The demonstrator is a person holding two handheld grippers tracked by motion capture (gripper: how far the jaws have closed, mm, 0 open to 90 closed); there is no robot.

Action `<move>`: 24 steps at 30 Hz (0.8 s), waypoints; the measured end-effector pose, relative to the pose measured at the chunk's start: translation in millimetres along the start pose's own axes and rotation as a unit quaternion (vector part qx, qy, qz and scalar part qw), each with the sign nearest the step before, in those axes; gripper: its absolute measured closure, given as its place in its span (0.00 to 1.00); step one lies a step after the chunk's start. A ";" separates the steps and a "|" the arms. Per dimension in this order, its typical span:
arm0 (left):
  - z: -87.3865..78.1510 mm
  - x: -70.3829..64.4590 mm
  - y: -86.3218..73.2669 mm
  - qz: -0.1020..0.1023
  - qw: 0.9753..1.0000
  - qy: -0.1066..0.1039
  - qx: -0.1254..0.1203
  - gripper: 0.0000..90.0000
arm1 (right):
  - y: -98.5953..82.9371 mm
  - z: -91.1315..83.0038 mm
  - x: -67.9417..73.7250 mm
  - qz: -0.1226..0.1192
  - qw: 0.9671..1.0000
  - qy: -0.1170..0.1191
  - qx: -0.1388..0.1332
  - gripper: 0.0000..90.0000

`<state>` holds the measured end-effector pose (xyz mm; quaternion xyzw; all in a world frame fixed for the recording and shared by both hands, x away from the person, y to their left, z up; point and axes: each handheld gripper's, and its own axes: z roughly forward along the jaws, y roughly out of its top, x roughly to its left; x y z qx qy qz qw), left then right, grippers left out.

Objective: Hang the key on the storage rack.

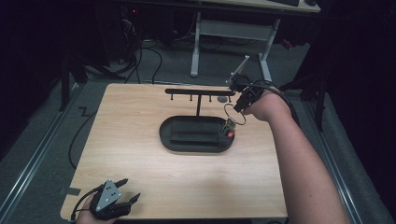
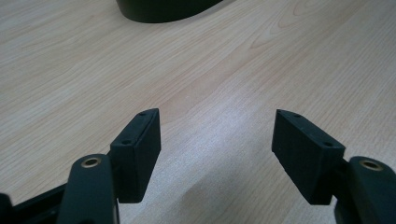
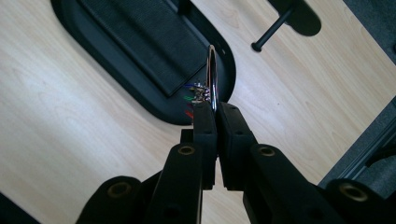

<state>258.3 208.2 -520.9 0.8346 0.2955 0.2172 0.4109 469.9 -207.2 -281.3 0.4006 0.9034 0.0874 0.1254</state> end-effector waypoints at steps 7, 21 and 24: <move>-1.9 0.4 -1.9 -0.003 1.000 0.003 0.002 0.37 | 15.1 17.3 -16.4 0.024 1.000 0.004 -0.007 0.97; -1.7 -1.6 -1.4 0.003 1.000 0.005 0.001 0.38 | 21.8 33.2 -37.3 0.050 0.999 0.004 -0.010 0.97; -0.9 -1.6 -1.0 0.004 1.000 0.000 0.003 0.38 | 23.4 37.0 -39.1 0.048 0.999 0.003 -0.007 0.97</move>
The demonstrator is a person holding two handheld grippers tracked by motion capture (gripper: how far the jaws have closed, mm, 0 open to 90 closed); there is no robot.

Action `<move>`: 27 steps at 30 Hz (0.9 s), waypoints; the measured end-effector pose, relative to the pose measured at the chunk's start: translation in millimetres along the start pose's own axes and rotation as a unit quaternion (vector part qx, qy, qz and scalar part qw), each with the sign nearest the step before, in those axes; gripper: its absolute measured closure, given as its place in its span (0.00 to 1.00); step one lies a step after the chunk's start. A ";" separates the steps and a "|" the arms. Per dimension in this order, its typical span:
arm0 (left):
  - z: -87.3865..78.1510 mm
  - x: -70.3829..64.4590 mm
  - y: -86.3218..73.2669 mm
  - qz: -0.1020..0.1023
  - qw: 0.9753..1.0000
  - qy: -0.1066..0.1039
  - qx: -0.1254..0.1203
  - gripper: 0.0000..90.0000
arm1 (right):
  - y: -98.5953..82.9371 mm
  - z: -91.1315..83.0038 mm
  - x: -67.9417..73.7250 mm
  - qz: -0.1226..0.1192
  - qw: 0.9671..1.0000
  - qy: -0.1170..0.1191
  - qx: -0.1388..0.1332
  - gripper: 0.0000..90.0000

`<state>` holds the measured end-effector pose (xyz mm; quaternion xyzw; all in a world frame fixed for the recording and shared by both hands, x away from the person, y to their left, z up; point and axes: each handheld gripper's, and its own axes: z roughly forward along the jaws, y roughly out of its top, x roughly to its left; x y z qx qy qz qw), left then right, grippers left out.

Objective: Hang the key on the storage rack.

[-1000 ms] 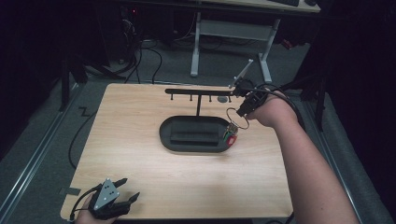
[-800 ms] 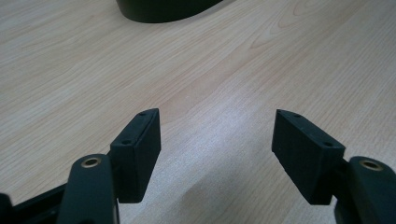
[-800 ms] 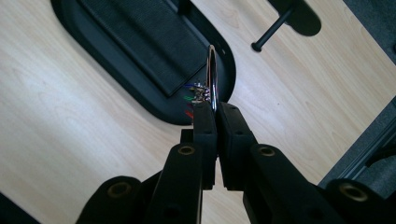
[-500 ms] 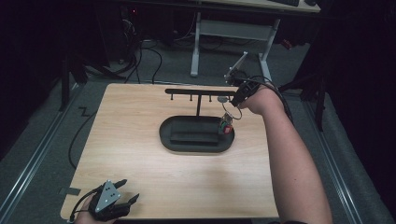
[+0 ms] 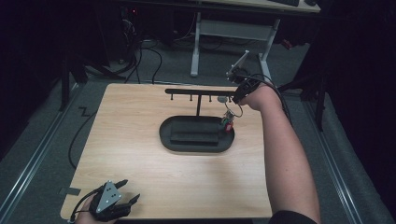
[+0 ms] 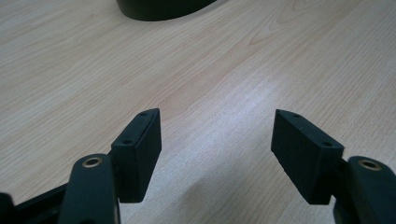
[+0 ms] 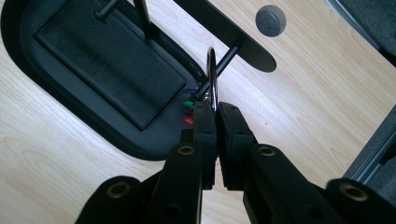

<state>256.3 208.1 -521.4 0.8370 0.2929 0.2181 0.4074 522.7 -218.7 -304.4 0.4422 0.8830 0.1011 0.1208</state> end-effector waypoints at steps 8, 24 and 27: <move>0.5 -1.7 1.6 0.006 1.000 -0.004 -0.004 0.38 | 4.3 6.6 -2.2 0.015 1.000 0.002 0.005 0.97; -0.3 -1.1 1.6 0.004 1.000 -0.004 -0.005 0.38 | 8.6 2.6 -2.2 0.020 1.000 -0.011 -0.017 0.92; -0.1 -1.0 1.5 0.003 1.000 -0.005 -0.005 0.38 | 8.4 0.3 0.4 0.019 1.000 -0.013 -0.021 0.92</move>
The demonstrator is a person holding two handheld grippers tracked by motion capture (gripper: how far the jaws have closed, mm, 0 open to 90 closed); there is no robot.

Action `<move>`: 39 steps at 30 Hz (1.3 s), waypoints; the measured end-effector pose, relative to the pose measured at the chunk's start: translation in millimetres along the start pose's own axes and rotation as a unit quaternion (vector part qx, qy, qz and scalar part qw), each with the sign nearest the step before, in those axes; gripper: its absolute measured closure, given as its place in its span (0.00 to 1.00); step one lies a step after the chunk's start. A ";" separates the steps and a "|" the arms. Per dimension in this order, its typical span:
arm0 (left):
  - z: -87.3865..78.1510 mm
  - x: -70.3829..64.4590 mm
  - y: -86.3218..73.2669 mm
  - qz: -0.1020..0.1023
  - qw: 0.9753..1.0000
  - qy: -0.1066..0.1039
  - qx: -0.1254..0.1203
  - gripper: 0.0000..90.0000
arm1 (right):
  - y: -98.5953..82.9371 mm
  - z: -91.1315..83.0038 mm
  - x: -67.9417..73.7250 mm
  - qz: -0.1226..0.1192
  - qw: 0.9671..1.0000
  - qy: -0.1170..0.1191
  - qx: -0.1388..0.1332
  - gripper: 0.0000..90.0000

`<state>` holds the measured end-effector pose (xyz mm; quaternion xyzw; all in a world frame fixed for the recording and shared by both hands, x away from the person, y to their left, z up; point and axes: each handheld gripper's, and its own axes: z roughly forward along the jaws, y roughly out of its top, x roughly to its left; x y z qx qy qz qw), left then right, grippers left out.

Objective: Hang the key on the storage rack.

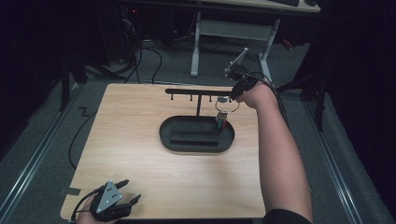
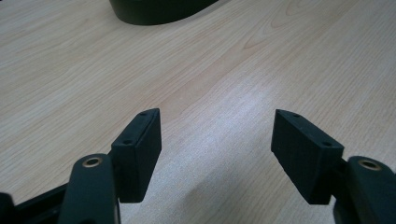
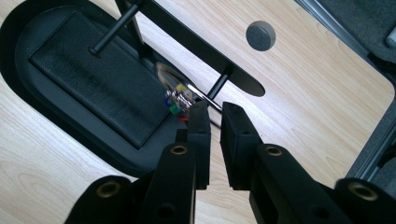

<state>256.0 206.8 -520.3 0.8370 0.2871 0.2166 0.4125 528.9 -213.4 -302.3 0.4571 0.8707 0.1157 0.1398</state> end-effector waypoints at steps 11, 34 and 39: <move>1.8 -1.5 2.1 0.004 1.000 -0.002 -0.001 0.37 | -18.2 -9.4 9.8 0.009 0.999 -0.002 -0.032 0.78; 1.8 -1.1 1.2 -0.006 1.000 -0.006 -0.003 0.38 | -99.9 -0.2 28.8 0.004 0.992 0.009 -0.122 0.39; 1.3 -1.1 1.1 -0.009 1.000 -0.006 -0.005 0.37 | -126.9 4.9 34.6 0.014 0.986 0.011 -0.163 0.38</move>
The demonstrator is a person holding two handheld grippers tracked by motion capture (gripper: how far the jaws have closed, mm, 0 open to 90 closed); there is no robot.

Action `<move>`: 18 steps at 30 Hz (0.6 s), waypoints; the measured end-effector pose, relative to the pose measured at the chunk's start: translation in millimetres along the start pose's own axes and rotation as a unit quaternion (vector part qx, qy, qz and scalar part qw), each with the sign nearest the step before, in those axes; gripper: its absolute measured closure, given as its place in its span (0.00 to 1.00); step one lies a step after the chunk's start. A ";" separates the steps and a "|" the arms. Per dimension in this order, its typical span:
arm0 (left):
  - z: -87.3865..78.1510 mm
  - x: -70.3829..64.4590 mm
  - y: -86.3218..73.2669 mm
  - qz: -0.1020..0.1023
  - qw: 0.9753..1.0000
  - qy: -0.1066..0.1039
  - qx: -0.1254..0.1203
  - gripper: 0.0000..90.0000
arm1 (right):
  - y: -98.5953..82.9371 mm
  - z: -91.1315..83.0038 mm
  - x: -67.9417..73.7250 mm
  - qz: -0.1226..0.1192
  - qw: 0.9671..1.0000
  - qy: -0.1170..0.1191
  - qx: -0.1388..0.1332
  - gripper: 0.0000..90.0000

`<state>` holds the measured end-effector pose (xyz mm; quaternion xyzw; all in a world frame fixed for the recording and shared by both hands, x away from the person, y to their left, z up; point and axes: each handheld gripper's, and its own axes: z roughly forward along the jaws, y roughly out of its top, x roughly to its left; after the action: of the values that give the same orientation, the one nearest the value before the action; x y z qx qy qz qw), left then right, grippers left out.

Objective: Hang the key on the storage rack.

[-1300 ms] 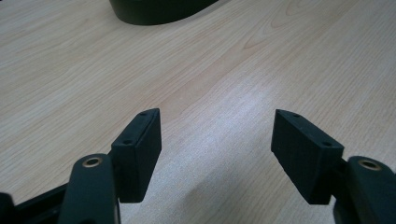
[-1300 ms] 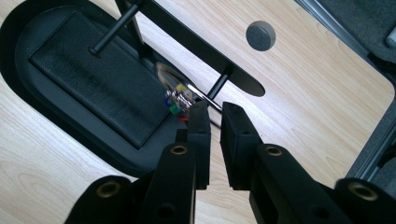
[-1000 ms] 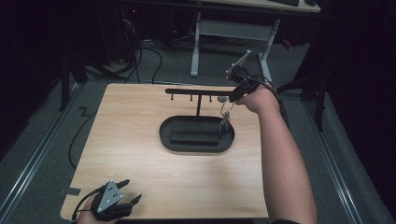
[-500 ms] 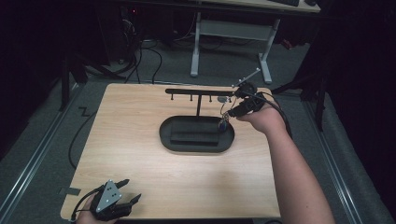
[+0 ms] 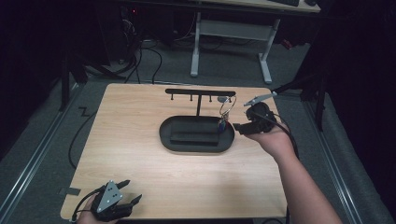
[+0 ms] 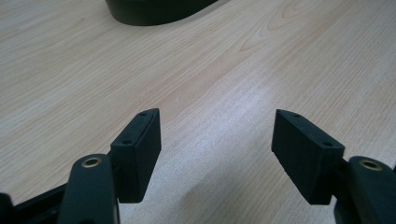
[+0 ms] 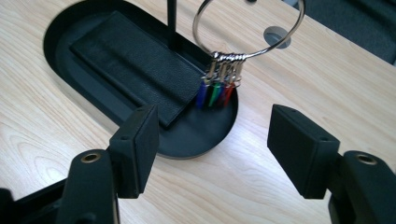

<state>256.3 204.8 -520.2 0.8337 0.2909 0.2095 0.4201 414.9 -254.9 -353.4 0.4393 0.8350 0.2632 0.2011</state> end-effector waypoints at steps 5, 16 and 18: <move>0.3 0.6 0.2 -0.002 1.000 -0.005 0.000 0.37 | -42.5 6.2 9.6 0.012 0.999 0.000 -0.041 0.34; 3.9 -7.2 4.2 0.015 1.000 -0.012 -0.012 0.36 | -144.0 34.8 43.1 0.036 0.994 -0.005 -0.104 0.28; 3.5 -8.2 4.8 0.019 1.000 -0.013 -0.020 0.36 | -164.4 38.2 50.8 0.040 0.992 -0.006 -0.118 0.28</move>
<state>253.8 195.1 -519.1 0.8332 0.2656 0.2123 0.4361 306.3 -280.3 -489.9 0.4470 0.7789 0.3648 0.2460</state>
